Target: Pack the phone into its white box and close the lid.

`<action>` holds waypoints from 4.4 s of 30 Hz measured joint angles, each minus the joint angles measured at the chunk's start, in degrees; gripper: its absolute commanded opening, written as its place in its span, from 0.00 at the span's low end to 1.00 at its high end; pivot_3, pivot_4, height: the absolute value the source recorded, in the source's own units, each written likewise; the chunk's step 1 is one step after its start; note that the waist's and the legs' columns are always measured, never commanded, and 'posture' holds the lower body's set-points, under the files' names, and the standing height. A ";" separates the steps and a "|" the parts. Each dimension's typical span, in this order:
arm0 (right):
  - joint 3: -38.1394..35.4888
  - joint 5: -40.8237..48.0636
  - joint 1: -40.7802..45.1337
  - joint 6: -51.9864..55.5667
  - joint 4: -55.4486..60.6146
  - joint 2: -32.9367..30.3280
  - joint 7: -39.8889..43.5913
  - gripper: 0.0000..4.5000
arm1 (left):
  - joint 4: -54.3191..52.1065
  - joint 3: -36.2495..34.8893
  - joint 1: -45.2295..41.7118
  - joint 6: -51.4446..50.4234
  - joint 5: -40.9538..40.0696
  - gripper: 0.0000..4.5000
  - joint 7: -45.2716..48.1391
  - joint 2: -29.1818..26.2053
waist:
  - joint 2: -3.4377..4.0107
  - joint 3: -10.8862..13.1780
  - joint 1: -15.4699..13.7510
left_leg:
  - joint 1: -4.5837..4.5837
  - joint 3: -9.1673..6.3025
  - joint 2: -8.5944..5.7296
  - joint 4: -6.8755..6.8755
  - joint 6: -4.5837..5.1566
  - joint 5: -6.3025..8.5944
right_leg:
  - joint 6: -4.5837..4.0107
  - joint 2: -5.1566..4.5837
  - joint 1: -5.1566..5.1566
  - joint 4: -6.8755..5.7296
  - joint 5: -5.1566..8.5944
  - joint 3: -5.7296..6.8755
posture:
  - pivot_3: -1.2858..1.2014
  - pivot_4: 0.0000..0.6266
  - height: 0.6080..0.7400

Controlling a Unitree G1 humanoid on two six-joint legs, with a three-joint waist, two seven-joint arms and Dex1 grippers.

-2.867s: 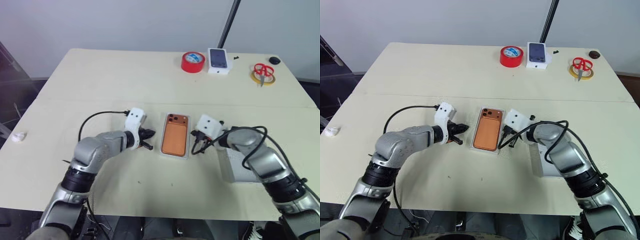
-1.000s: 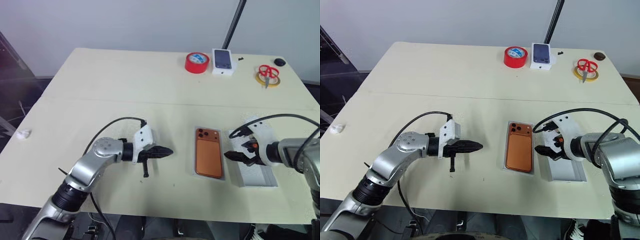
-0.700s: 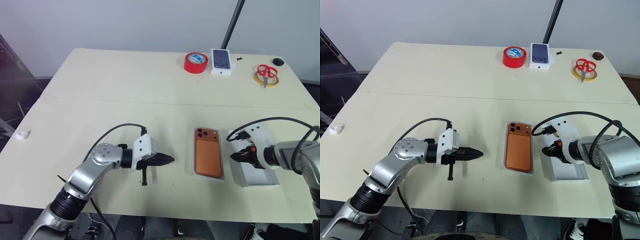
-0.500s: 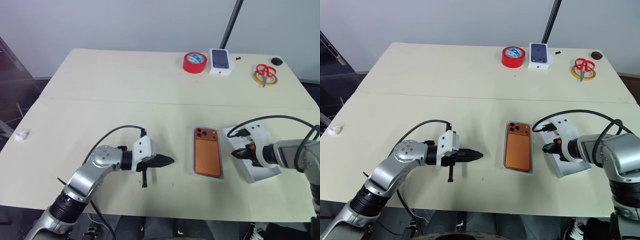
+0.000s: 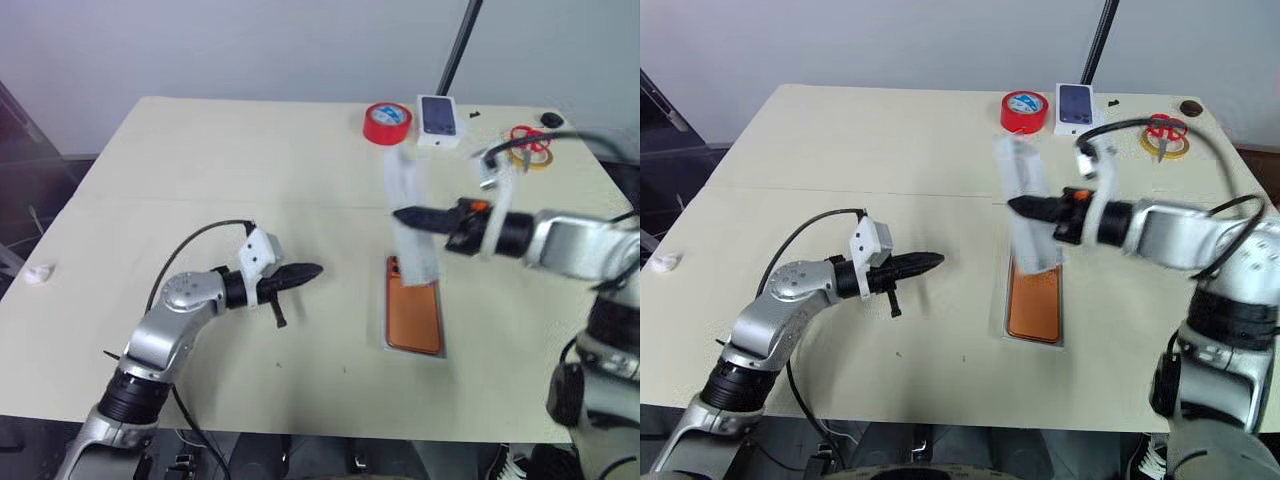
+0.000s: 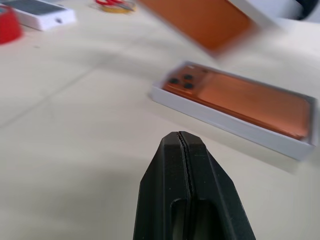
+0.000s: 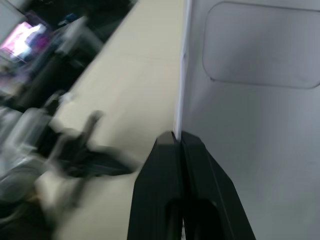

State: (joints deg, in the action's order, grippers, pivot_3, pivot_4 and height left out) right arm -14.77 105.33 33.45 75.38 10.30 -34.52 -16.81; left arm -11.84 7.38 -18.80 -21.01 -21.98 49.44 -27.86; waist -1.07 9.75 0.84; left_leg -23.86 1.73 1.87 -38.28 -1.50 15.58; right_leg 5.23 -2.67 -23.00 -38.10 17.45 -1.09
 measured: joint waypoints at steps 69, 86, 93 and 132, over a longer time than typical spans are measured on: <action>22.69 -75.03 -15.07 -18.29 19.59 -25.22 43.76 0.01 | 9.98 12.17 -10.28 -14.74 7.77 0.00 -5.48 12.25 | 0.14 -0.04 -0.35 | -0.35 -0.05 -0.06 -0.09 0.11 -0.09 | 0.01 0.04 -0.39 -0.12 -0.02 0.03 | 0.52 0.24 0.84; 16.17 -78.43 -21.91 -17.23 23.37 -30.01 51.09 0.01 | 9.05 15.24 -11.39 -14.51 8.64 0.00 -3.39 15.61 | 0.14 -0.05 -0.37 | -0.32 -0.07 -0.07 -0.17 0.11 -0.09 | 0.01 0.05 -0.34 -0.15 -0.02 0.03 | 0.52 0.24 0.84; 15.60 -79.82 -23.96 -16.98 23.90 -29.85 51.99 0.01 | 9.61 15.53 -11.74 -13.97 9.02 0.00 -3.25 16.25 | 0.15 -0.05 -0.52 | -0.35 -0.08 -0.06 -0.38 0.12 -0.09 | 0.01 0.06 -0.29 -0.18 -0.02 0.03 | 0.52 0.24 0.84; 15.69 -83.24 -26.87 -16.04 25.43 -27.68 53.18 0.01 | 14.21 15.39 -13.15 -12.88 10.11 0.00 -4.88 18.02 | 0.15 -0.05 -0.57 | -0.41 -0.10 -0.05 -0.72 0.30 0.02 | 0.02 0.08 -0.21 -0.27 -0.01 0.04 | 0.52 0.24 0.84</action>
State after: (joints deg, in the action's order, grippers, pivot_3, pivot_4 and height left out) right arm 0.92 22.09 6.57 59.33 35.73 -62.20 36.37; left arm 2.37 22.76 -31.95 -33.89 -11.87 44.56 -9.84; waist -0.92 9.70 0.27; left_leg -24.27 1.62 1.82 -39.00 -1.19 15.61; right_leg 5.25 -2.58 -23.21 -38.37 17.44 -1.04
